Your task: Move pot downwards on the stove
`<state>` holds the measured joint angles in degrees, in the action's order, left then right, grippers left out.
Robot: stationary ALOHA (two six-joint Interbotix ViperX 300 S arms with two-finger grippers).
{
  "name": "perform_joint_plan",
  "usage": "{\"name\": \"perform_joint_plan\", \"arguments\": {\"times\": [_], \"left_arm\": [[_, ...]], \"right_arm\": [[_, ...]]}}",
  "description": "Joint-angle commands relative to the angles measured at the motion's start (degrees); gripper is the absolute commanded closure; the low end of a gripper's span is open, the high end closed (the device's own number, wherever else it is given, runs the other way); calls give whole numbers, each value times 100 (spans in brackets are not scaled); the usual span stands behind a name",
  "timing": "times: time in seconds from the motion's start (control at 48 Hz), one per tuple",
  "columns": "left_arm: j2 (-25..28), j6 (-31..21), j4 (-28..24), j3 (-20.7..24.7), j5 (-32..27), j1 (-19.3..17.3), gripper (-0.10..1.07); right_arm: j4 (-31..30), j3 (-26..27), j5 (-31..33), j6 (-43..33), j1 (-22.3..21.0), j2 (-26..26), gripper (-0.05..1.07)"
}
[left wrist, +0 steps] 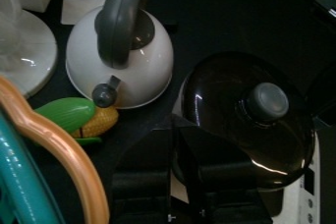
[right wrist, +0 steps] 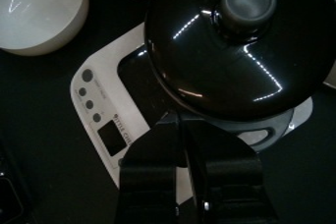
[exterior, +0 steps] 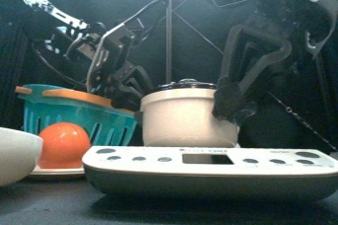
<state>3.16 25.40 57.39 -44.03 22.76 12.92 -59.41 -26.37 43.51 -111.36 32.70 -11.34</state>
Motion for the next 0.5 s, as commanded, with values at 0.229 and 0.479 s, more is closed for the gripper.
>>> {"name": "perform_joint_plan", "arguments": {"times": [0.229, 0.479], "left_arm": [[-396, -18, -18, 0, -272, 105, 52], [-396, -26, 0, -26, -510, 149, 52]], "right_arm": [[62, 35, 35, -9, 9, 272, 76], [62, 44, 44, -9, 9, 272, 76]]}}
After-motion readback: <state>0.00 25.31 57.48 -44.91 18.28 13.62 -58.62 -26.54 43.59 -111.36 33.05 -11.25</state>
